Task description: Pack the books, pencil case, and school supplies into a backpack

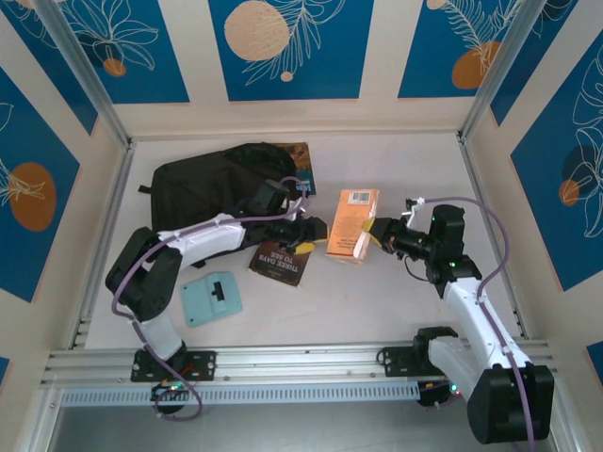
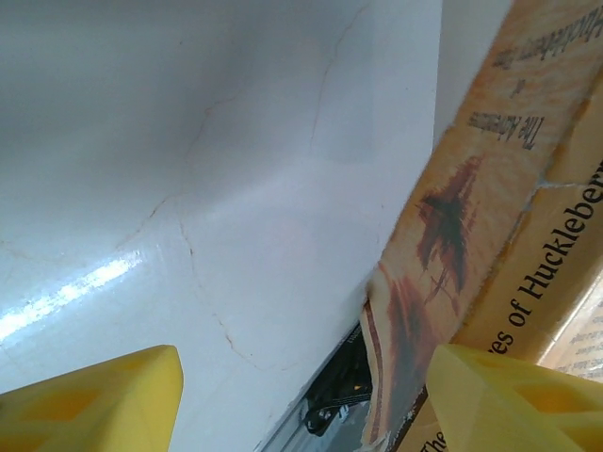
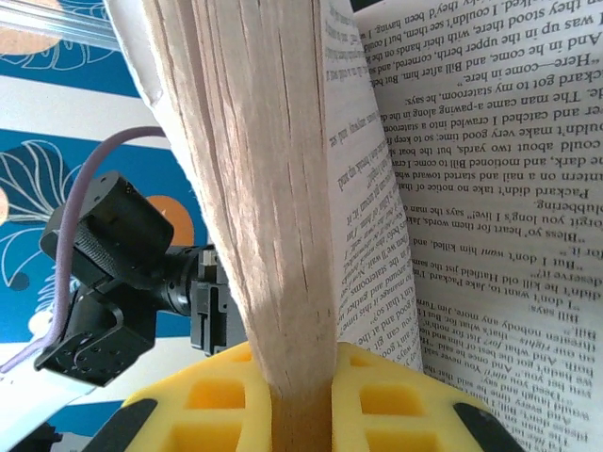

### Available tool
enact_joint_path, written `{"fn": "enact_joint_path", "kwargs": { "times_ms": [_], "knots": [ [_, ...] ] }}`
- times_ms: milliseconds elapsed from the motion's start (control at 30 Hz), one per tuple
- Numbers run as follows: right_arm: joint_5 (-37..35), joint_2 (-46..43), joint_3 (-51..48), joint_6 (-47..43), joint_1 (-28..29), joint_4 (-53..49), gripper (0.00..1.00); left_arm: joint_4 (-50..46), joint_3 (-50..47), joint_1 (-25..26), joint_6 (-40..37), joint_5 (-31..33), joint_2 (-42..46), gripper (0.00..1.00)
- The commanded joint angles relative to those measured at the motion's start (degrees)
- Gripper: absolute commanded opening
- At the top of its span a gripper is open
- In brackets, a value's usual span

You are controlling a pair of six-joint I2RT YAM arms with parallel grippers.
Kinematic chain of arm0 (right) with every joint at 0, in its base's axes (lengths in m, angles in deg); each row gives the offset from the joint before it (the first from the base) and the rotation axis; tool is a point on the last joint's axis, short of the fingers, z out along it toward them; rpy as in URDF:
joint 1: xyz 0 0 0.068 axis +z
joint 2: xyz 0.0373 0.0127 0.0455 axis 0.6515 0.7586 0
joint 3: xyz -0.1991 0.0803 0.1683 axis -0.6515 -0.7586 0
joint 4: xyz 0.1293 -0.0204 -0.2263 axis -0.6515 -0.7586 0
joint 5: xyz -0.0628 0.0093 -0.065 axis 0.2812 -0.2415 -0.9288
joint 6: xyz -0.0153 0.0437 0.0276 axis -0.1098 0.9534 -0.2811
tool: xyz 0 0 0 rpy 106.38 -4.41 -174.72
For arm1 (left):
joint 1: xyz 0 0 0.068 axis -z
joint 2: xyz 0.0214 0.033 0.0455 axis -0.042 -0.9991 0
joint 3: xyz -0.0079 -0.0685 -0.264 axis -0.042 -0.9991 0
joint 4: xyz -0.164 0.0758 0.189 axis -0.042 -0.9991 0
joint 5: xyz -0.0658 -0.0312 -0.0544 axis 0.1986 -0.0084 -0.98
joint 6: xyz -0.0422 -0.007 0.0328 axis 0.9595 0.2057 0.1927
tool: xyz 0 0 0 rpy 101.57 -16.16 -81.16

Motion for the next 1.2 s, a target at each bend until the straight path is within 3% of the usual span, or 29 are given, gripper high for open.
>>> {"fn": "enact_joint_path", "kwargs": {
  "times_ms": [0, 100, 233, 367, 567, 833, 933, 1167],
  "knots": [
    [3.8, -1.0, 0.2, 1.0, 0.3, 1.3, 0.06, 0.6, 1.3, 1.2, -1.3, -3.0, 5.2, 0.7],
    [2.9, -1.9, 0.2, 0.6, -0.3, 0.2, 0.06, -7.3, 2.7, 1.1, -6.7, 3.4, 8.7, 0.69],
    [3.2, -1.9, 0.1, 0.9, -0.5, 0.5, 0.06, -9.7, 3.1, 1.0, -9.3, 5.5, 12.8, 0.62],
    [6.2, -1.2, -0.6, 3.1, -0.5, 5.1, 0.05, -9.9, 4.0, 1.0, -10.0, 3.9, 13.8, 0.61],
    [10.9, -0.6, -1.5, 7.1, 0.6, 13.2, 0.05, -9.4, 4.8, 1.0, -9.7, 0.6, 11.7, 0.71],
    [13.7, 2.5, -0.4, 8.6, 4.8, 17.8, 0.03, 1.9, 3.6, 1.1, -3.0, -7.6, 10.4, 0.69],
    [13.0, 2.7, -0.2, 8.3, 4.8, 17.1, 0.03, 7.7, 1.9, 1.1, 0.0, -9.8, 10.5, 0.58],
    [9.8, 2.1, 0.7, 5.4, 5.0, 11.6, 0.05, 13.7, 0.2, 1.1, 2.8, -10.8, 11.3, 0.15]
  ]
}}
